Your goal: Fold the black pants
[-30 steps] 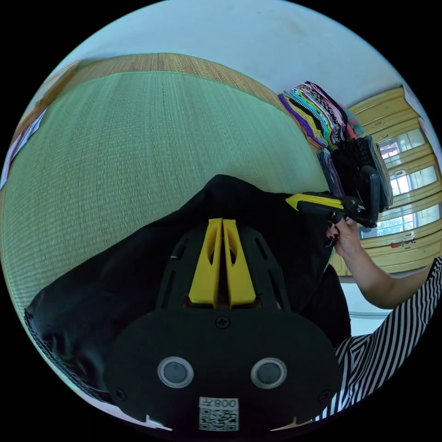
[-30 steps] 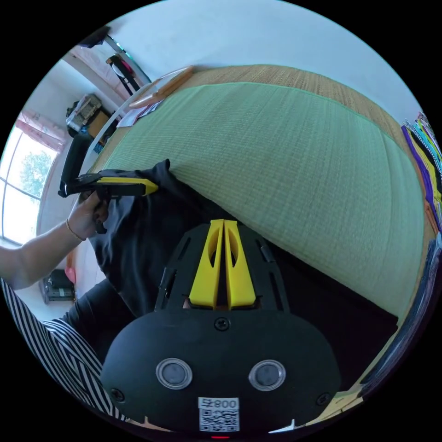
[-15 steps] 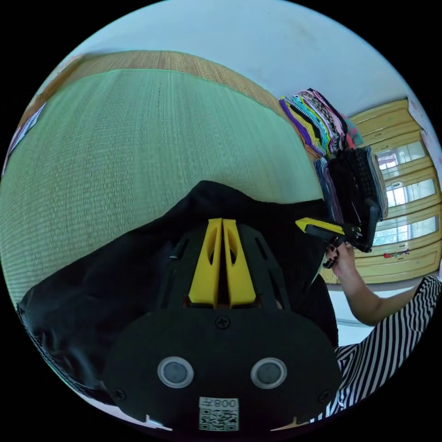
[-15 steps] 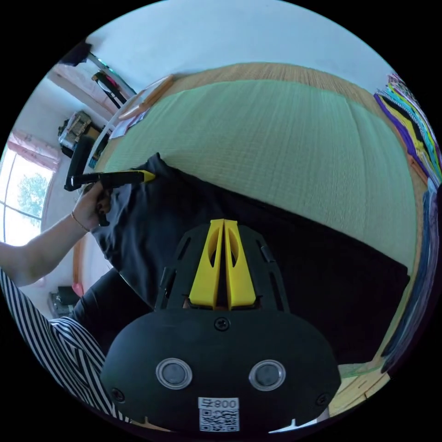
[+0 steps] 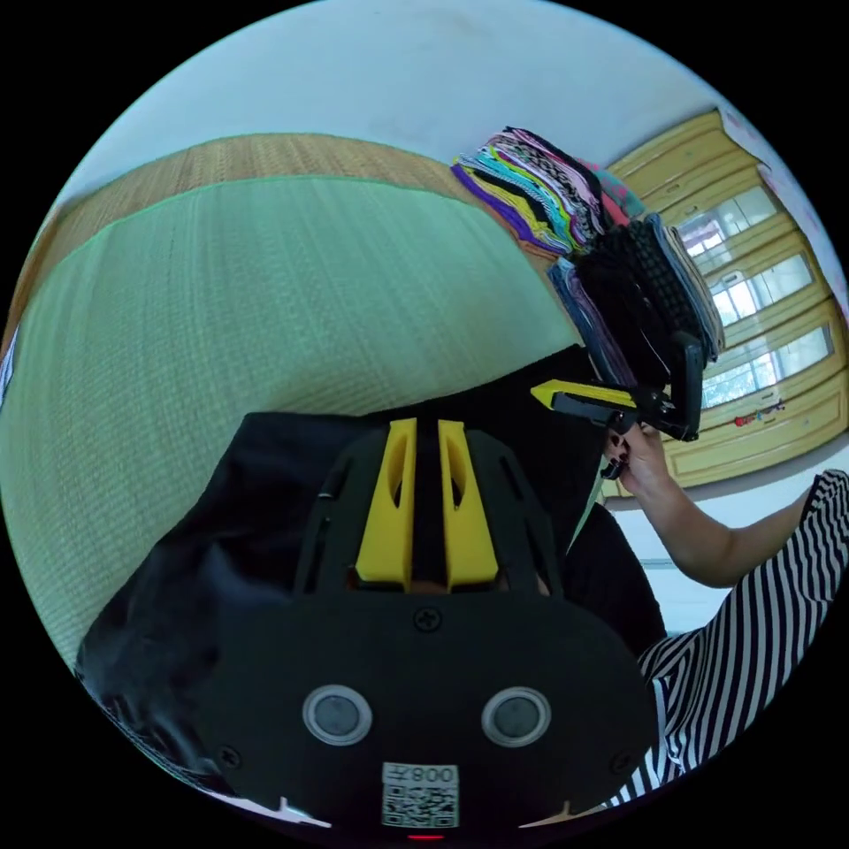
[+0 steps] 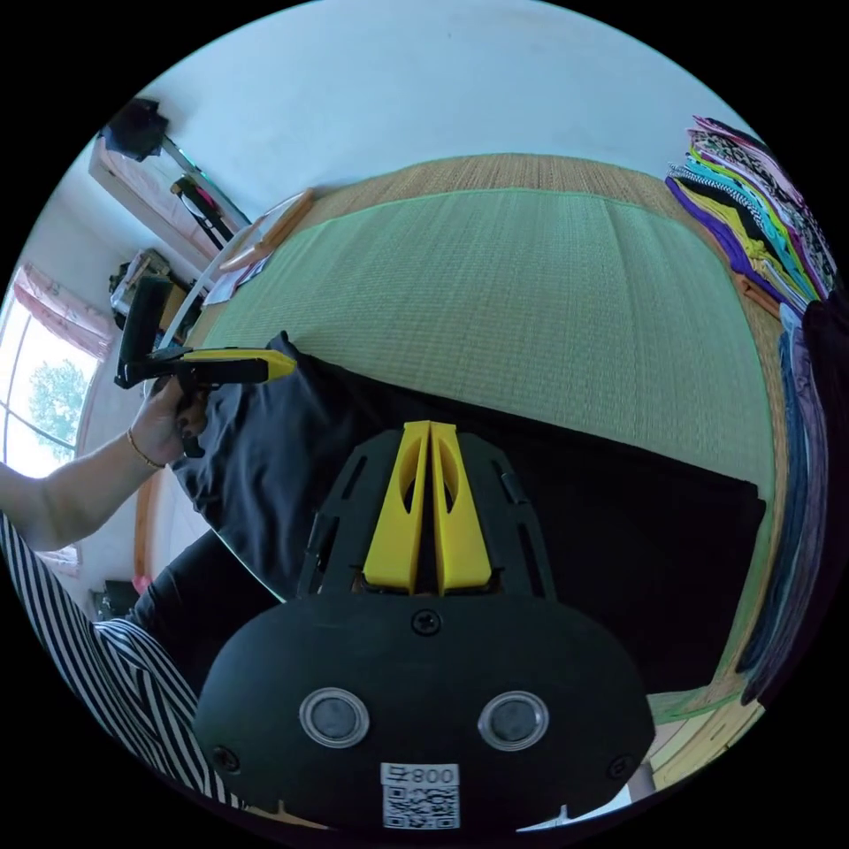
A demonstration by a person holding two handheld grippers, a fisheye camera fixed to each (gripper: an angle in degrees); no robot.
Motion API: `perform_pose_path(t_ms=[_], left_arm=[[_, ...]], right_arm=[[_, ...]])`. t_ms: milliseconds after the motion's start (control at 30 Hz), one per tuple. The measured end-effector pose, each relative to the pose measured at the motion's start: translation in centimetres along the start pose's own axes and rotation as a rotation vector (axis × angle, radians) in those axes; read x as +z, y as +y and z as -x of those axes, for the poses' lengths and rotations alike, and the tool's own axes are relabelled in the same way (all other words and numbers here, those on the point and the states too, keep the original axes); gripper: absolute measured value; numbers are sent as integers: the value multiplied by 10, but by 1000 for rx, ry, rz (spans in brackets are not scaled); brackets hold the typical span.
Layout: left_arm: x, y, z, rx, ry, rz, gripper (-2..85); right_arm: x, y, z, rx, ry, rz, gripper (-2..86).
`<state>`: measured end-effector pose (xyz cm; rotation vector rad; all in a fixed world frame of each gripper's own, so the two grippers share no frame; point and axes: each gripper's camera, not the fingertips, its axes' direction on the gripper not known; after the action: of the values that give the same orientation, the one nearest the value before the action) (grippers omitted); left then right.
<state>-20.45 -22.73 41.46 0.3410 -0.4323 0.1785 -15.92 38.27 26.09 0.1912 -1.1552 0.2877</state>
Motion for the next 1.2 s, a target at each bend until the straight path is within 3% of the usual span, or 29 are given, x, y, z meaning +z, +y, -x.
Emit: perform_pose_path(t_ms=[233, 467, 733, 933, 1200], left_arm=[[46, -50, -50, 139, -133, 148, 49], [53, -72, -93, 166, -161, 94, 20], [79, -103, -147, 254, -10, 89, 57], [115, -123, -188, 352, -108, 186, 48], [118, -131, -217, 353, -127, 177, 13]], right_arm=[[-7, 6, -16, -31, 6, -5, 20], [-41, 39, -64, 77, 93, -61, 40], [-83, 79, -144, 255, 242, -88, 58], [-85, 87, -175, 304, 294, -55, 62], [-86, 100, -191, 357, 337, -66, 0]])
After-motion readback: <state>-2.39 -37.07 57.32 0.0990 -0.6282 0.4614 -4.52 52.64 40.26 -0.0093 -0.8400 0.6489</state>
